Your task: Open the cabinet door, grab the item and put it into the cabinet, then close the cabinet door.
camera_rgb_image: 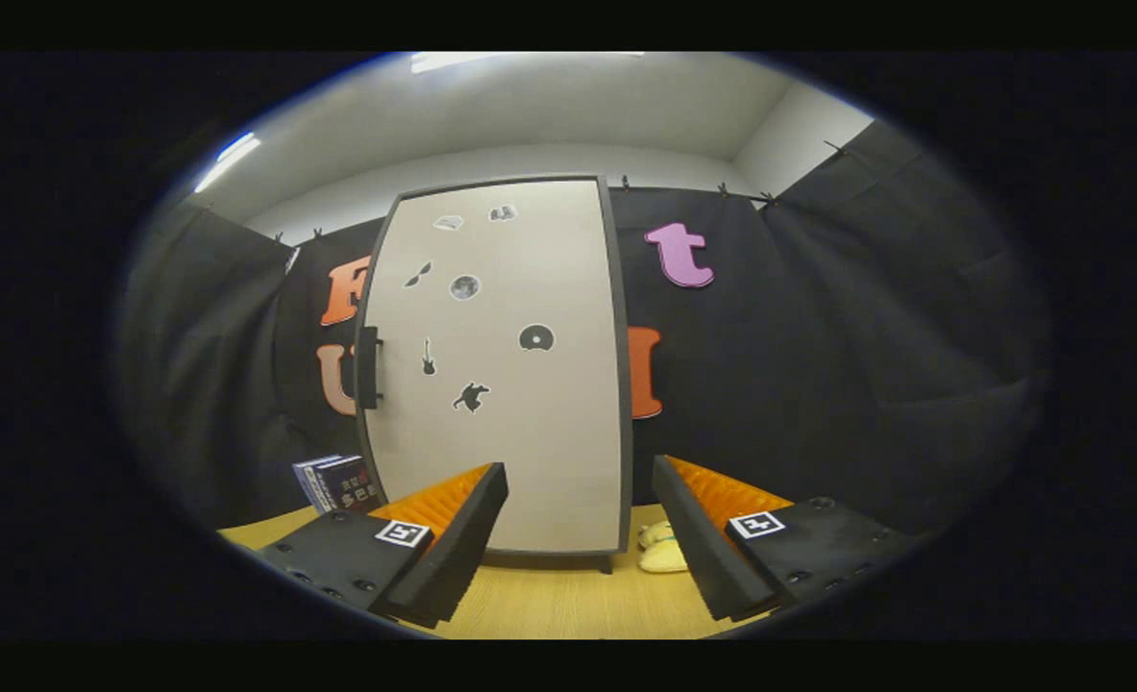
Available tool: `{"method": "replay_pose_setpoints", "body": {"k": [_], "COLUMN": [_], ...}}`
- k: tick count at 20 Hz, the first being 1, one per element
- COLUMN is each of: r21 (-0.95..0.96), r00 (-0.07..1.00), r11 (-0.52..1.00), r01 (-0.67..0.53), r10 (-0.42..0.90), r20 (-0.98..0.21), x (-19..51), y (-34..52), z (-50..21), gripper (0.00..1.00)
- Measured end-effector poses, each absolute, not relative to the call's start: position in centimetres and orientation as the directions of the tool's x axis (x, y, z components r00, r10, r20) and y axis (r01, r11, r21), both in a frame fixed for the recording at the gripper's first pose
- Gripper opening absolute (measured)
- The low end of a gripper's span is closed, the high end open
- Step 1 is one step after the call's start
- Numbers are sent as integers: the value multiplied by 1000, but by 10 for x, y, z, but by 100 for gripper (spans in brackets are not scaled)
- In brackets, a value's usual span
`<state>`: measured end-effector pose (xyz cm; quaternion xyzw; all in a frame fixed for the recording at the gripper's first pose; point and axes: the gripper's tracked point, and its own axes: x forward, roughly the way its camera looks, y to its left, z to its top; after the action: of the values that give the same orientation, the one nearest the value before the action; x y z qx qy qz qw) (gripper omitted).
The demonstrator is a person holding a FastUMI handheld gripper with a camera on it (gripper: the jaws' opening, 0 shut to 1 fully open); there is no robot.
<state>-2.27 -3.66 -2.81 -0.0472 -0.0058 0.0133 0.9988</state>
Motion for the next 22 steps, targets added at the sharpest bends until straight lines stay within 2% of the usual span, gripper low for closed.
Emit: {"method": "replay_pose_setpoints", "body": {"k": [22], "r21": [-29], "r00": [999], "r11": [999], "r01": [-38], "r10": [38], "r20": [9], "x": [-13], "y": [-28], "z": [-30], "gripper": [97]}}
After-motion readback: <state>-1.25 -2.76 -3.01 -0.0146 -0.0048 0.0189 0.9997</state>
